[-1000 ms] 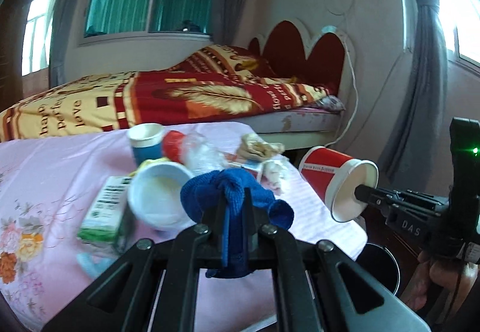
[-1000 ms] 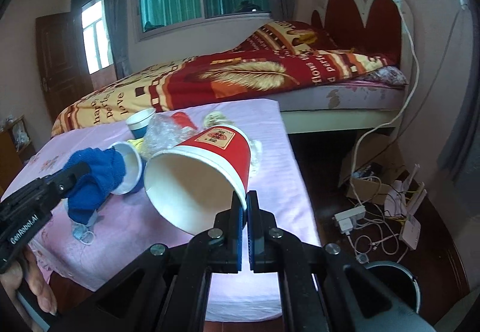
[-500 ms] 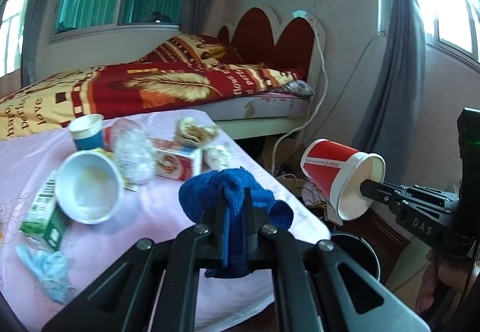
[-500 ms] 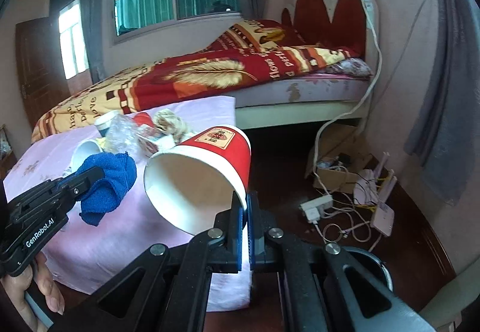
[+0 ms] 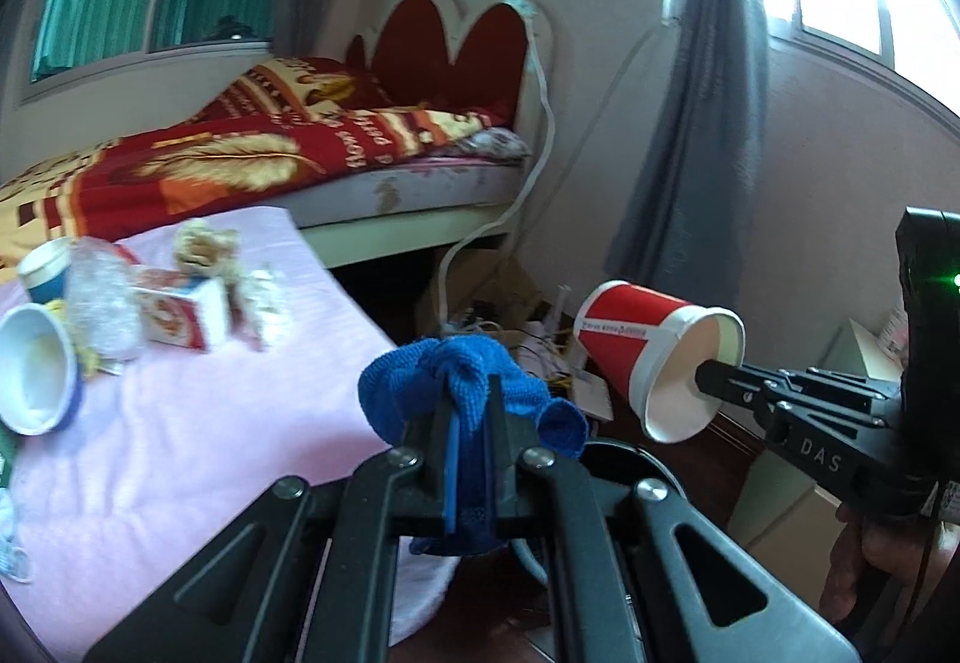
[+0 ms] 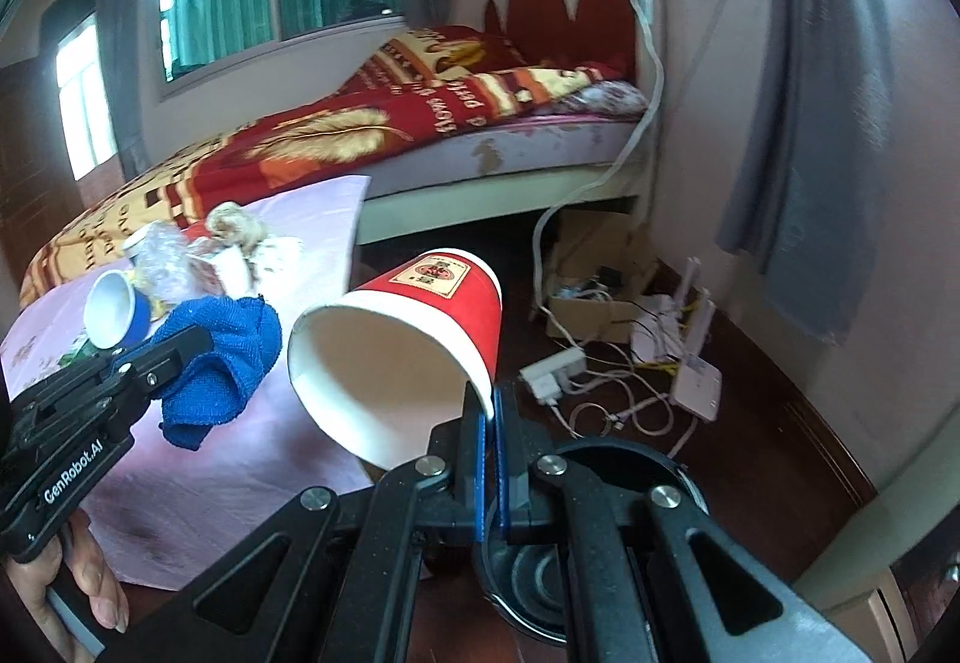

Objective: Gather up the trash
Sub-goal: 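Carry the blue towel and red cup over the black bin with both tools, then open both tools to drop the towel and cup into the bin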

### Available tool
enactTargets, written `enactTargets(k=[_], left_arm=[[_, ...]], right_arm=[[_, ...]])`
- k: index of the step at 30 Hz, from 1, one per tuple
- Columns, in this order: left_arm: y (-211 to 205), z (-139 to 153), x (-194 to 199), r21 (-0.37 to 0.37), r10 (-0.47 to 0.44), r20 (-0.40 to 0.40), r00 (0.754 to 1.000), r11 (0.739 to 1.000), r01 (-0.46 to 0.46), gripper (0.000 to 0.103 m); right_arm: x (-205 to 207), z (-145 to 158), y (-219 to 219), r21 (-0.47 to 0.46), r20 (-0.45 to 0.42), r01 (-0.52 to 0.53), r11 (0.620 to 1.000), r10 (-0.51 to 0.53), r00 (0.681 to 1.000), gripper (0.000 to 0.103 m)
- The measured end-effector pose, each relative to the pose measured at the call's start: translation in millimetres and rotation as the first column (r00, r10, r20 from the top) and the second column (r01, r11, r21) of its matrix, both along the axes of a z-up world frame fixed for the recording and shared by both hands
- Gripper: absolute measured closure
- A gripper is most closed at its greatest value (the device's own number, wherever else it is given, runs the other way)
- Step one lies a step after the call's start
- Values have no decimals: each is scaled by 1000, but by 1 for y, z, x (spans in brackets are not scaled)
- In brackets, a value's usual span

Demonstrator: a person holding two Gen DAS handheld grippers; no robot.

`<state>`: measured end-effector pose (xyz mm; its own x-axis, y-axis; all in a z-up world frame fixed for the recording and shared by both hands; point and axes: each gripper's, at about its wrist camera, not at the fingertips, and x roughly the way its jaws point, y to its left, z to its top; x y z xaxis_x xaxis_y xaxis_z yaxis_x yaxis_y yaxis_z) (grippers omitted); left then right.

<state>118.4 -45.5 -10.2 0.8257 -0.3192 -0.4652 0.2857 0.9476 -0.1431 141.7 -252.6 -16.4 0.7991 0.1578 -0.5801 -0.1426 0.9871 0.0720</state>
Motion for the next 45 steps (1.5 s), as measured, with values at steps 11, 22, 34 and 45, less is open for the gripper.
enactTargets(k=[11, 22, 34, 45], left_arm=[[-66, -14, -2, 13, -127, -51, 991, 992, 128, 96], [-106, -44, 9, 11, -200, -139, 970, 979, 204, 96], [-128, -94, 32, 33, -219, -266, 939, 971, 236, 96], [-134, -138, 61, 21, -228, -388, 893, 967, 256, 79]], right_arm=[[-16, -26, -69, -5, -63, 123, 992, -123, 990, 100], [-27, -71, -114, -17, -169, 176, 984, -177, 970, 100], [-5, -133, -128, -15, -327, 166, 986, -162, 931, 100], [39, -181, -119, -38, -436, 121, 992, -125, 891, 97]])
